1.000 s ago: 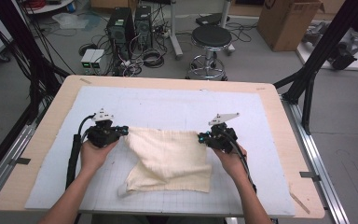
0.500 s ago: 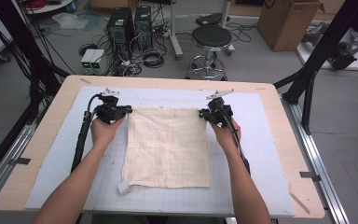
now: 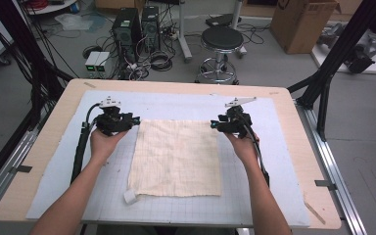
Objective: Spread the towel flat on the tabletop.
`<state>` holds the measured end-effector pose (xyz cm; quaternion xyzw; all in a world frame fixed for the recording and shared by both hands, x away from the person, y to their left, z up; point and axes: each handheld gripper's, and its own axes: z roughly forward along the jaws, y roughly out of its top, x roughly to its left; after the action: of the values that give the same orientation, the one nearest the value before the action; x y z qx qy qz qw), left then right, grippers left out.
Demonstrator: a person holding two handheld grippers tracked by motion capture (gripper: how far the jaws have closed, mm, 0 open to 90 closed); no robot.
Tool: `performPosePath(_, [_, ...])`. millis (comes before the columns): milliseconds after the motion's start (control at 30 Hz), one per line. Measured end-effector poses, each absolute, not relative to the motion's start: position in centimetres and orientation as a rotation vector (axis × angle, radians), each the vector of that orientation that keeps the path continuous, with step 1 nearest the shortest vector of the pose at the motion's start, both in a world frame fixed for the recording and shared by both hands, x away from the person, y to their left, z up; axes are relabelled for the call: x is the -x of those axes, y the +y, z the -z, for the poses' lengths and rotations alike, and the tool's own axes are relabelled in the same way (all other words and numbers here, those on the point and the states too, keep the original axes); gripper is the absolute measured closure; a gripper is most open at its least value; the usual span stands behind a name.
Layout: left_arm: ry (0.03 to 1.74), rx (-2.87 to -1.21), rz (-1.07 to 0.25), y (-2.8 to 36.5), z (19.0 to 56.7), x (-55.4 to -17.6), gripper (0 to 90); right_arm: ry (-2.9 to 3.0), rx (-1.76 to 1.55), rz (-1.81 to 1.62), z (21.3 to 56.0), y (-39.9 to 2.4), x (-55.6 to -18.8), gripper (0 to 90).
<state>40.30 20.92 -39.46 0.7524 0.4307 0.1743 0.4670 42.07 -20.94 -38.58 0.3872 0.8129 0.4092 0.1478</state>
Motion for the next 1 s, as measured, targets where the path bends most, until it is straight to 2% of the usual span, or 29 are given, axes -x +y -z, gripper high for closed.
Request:
performPosePath(100, [1.012, -1.855, -0.418, 21.0, 39.4, -38.6, 55.4, 2.342, -1.072, -1.235, 38.1, -21.1, -40.4, 48.9])
performPosePath(200, [0.962, -1.872, -0.404, 21.0, 39.3, -36.8, 53.9, 2.415, -1.065, -1.244, 37.8, -20.9, -39.1, 41.3])
performPosePath(367, [0.897, -1.87, -0.389, 21.1, 39.4, -33.7, 53.3, 2.407, -0.942, -1.272, 37.7, -20.5, -36.1, 41.8])
performPosePath(600, [0.818, -1.914, -0.352, 21.2, 39.9, -30.2, 46.5, 2.478, -0.829, -1.27, 38.8, -19.9, -32.8, 42.7])
performPosePath(1000, [0.765, -2.032, -0.301, 21.2, 42.4, -26.6, 48.4, 2.577, -0.757, -1.26, 41.2, -19.4, -29.1, 49.9])
